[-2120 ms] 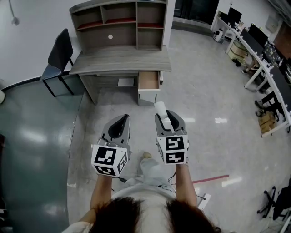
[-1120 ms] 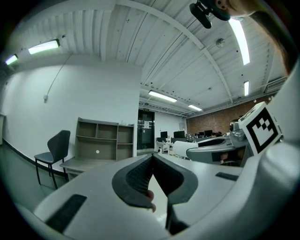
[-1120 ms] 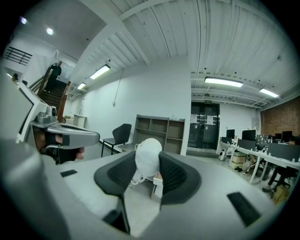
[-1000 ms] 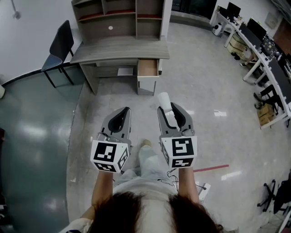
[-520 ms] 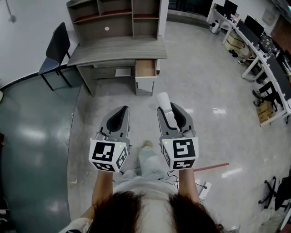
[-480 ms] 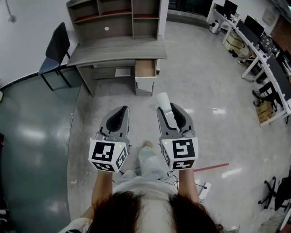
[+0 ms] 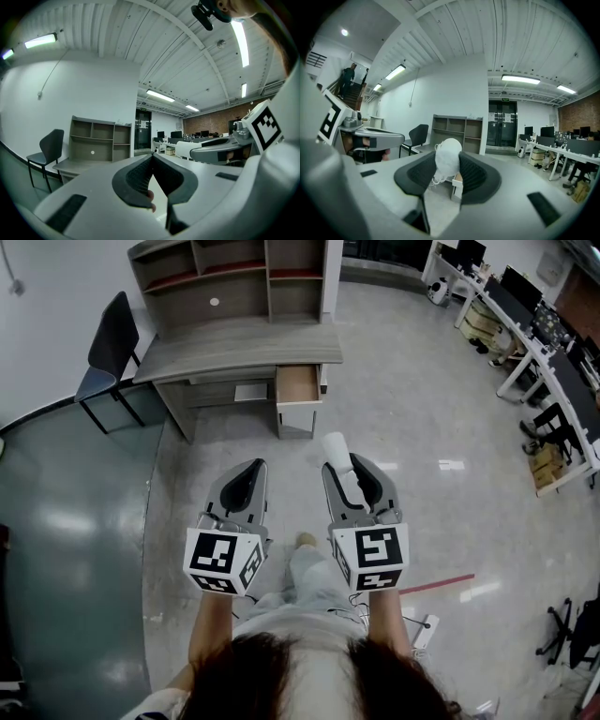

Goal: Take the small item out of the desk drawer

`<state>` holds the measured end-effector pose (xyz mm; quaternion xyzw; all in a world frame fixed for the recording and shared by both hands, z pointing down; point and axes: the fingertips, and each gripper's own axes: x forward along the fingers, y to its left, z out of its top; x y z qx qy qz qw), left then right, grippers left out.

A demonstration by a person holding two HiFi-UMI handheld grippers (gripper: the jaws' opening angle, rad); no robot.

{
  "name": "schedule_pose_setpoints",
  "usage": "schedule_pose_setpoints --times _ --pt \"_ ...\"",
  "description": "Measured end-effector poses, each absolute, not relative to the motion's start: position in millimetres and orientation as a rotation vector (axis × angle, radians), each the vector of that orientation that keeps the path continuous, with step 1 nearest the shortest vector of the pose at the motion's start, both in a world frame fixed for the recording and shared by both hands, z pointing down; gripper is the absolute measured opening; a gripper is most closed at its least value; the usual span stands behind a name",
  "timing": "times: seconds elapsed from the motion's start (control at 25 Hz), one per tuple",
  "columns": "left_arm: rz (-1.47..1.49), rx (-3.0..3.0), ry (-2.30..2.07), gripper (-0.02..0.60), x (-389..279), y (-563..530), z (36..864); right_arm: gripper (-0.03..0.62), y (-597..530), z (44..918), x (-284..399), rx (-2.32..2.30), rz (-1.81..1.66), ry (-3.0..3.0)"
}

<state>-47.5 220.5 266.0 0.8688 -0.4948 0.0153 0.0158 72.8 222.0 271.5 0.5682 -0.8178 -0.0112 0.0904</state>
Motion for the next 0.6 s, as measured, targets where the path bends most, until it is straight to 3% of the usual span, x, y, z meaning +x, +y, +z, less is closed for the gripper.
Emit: schedule_pose_setpoints --times 0.6 --pt "0.048 2.706 -1.516 0.012 -46 186 265 0.166 193 269 67 1.678 -0.015 -2.448"
